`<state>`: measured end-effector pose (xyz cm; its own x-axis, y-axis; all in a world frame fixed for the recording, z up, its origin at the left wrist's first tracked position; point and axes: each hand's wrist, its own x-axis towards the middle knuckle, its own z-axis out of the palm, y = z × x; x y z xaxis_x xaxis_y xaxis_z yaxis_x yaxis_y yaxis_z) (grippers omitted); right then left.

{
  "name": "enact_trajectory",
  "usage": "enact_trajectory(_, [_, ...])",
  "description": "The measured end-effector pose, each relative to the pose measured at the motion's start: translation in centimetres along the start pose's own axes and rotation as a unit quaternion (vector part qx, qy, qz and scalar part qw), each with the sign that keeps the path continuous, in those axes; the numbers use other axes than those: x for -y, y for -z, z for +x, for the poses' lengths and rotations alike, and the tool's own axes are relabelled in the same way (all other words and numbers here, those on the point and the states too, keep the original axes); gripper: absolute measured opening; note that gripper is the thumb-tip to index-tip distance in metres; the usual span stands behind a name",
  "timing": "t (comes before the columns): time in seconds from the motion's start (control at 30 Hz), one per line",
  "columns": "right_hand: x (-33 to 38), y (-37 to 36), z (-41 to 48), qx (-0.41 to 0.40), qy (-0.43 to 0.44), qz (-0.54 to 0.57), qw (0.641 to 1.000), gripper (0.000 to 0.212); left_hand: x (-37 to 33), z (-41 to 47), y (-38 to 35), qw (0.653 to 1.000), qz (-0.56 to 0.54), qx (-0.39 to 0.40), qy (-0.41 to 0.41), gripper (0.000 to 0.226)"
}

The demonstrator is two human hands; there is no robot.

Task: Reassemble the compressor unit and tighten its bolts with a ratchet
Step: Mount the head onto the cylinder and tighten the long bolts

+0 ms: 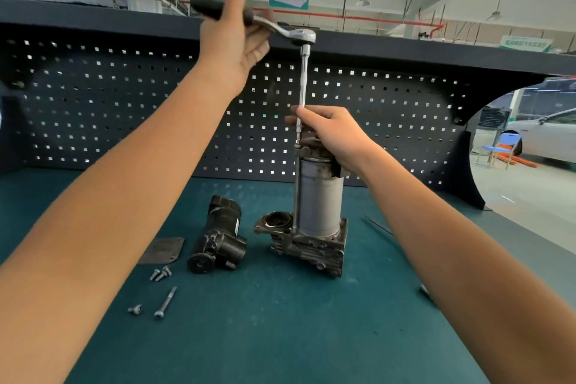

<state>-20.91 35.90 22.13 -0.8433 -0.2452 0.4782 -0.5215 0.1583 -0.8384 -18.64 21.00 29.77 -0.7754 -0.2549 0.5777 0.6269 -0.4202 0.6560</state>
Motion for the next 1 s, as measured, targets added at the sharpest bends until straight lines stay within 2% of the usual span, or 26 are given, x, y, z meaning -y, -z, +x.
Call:
enact_trajectory(0.07, [-0.1,0.1,0.0,-0.008,0.008,0.015,1.000,0.016,0.5,1.1,0.5,0.993,-0.081,-0.029,0.083,0.026])
enact_trajectory(0.17, [-0.1,0.0,0.1,-0.031,0.004,0.019,0.999,0.014,1.0,1.0,0.8,0.993,-0.091,-0.018,0.069,0.021])
enact_trajectory(0.23, [-0.1,-0.1,0.2,-0.048,-0.001,0.018,0.999,0.012,0.9,-0.1,0.4,0.999,-0.029,0.022,-0.007,0.009])
enact_trajectory(0.27, [-0.1,-0.1,0.3,-0.055,-0.002,0.018,0.998,0.011,0.7,-0.7,0.1,0.996,0.028,0.046,-0.077,0.004])
enact_trajectory(0.33, [0.0,-0.2,0.3,-0.065,-0.009,0.024,0.998,0.010,0.5,-1.8,-0.6,0.951,0.154,0.102,-0.249,0.001])
enact_trajectory(0.37, [0.1,-0.2,0.2,-0.066,-0.012,0.030,0.997,0.010,0.5,-2.0,-0.9,0.924,0.190,0.123,-0.307,0.002])
enact_trajectory(0.4, [0.2,-0.1,0.2,-0.065,-0.013,0.035,0.997,0.011,0.5,-2.1,-1.0,0.916,0.197,0.126,-0.327,0.002])
enact_trajectory(0.47, [0.2,0.1,0.1,-0.061,-0.008,0.034,0.998,0.013,0.4,-1.9,-1.2,0.952,0.142,0.086,-0.258,0.004])
enact_trajectory(0.53, [0.1,0.2,0.1,-0.039,-0.006,0.033,0.999,0.013,0.5,-0.9,-0.9,0.988,0.072,0.027,-0.133,0.009])
enact_trajectory(0.63, [0.1,0.0,0.2,0.003,-0.012,0.021,1.000,0.017,0.9,1.0,-0.3,1.000,-0.025,-0.003,0.015,0.016])
enact_trajectory(0.73, [0.2,-0.1,0.2,0.009,-0.010,0.033,0.999,0.015,0.9,1.1,-0.1,0.998,-0.044,0.007,0.045,0.019])
enact_trajectory(0.8, [0.1,0.0,0.2,-0.009,-0.002,0.020,1.000,0.013,0.7,0.0,-0.5,0.999,-0.002,0.043,-0.016,0.007])
enact_trajectory(0.83, [0.1,0.0,0.2,-0.017,-0.001,0.014,1.000,0.012,0.6,-0.7,-0.8,0.995,0.028,0.062,-0.075,0.006])
enact_trajectory(0.87, [0.0,0.0,0.3,-0.025,-0.002,0.011,1.000,0.011,0.6,-1.5,-1.1,0.982,0.071,0.077,-0.159,0.008])
enact_trajectory(0.93, [-0.1,-0.1,0.4,-0.040,-0.001,0.011,0.999,0.010,0.9,-3.0,-1.6,0.922,0.156,0.119,-0.334,0.007])
enact_trajectory(0.97, [-0.2,-0.2,0.4,-0.047,0.004,0.010,0.999,0.011,1.4,-3.3,-1.6,0.899,0.173,0.130,-0.380,0.007])
enact_trajectory(1.0, [-0.2,-0.2,0.4,-0.052,0.011,0.007,0.999,0.013,1.7,-3.5,-1.6,0.901,0.161,0.126,-0.382,0.006])
